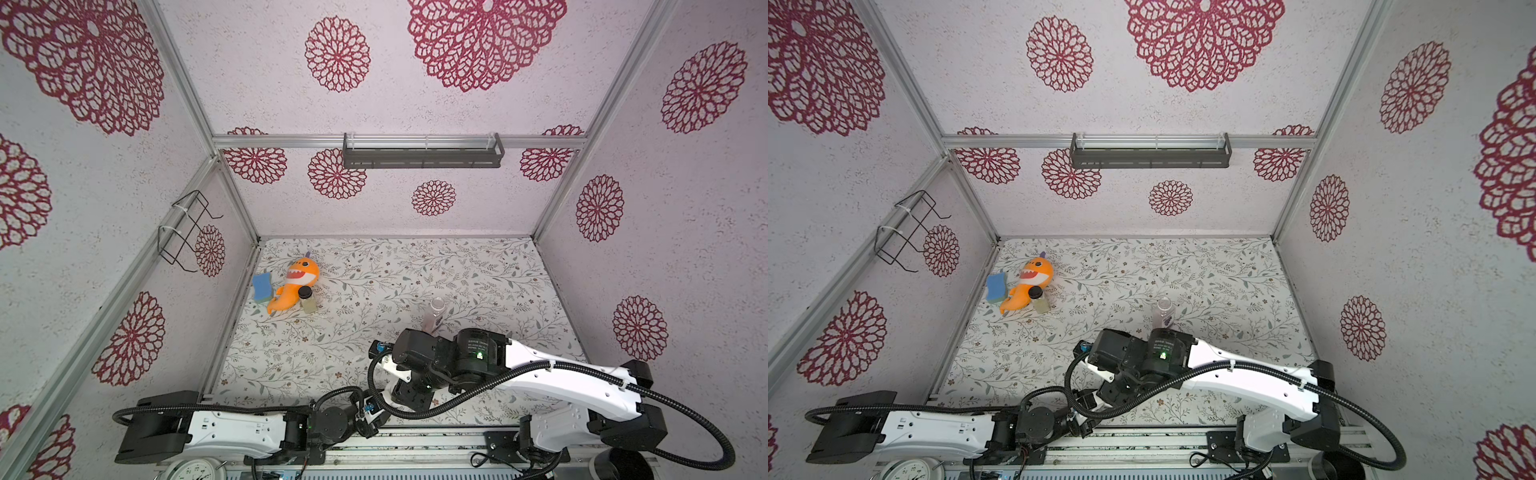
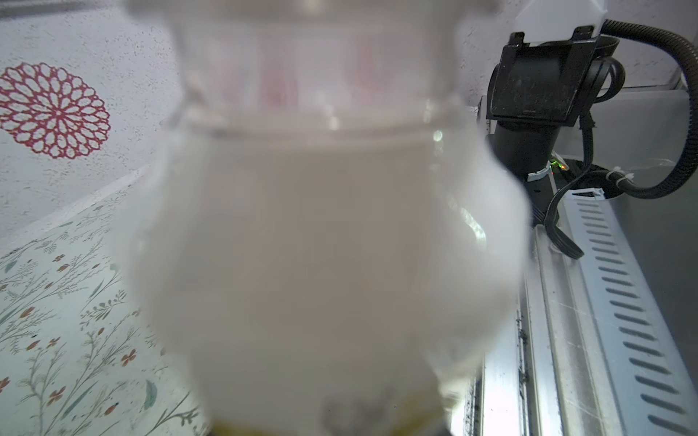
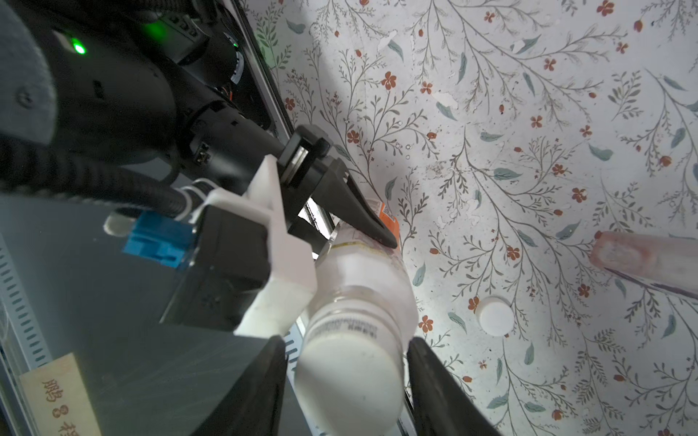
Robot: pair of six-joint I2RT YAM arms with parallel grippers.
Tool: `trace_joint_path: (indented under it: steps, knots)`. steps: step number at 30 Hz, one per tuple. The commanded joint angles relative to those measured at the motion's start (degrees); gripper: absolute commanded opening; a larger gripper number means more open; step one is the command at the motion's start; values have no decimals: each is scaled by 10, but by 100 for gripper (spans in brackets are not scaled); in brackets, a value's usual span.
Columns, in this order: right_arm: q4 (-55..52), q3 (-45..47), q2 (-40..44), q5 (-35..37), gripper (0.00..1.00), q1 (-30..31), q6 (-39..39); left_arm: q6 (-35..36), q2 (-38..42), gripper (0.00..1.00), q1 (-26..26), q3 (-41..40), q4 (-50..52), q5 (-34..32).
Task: Screw on the bottle caps
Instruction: Screw the bottle cap onto the plastic bottle.
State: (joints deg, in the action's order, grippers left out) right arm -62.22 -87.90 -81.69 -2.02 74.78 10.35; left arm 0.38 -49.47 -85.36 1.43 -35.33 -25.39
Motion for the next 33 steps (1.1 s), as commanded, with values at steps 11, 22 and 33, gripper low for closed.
trace_joint_path:
  steps: [11, 22, 33]
  knots:
    - [-120, -51, 1, -39, 55, 4, -105, -16, -9, 41, -7, 20, -15, 65]
    - [-106, -47, -8, -60, 53, 5, -172, -24, -40, 41, 0, 29, -15, 119]
    - [-102, -18, -4, -84, 50, 4, -185, -25, -25, 41, 4, 24, -15, 124]
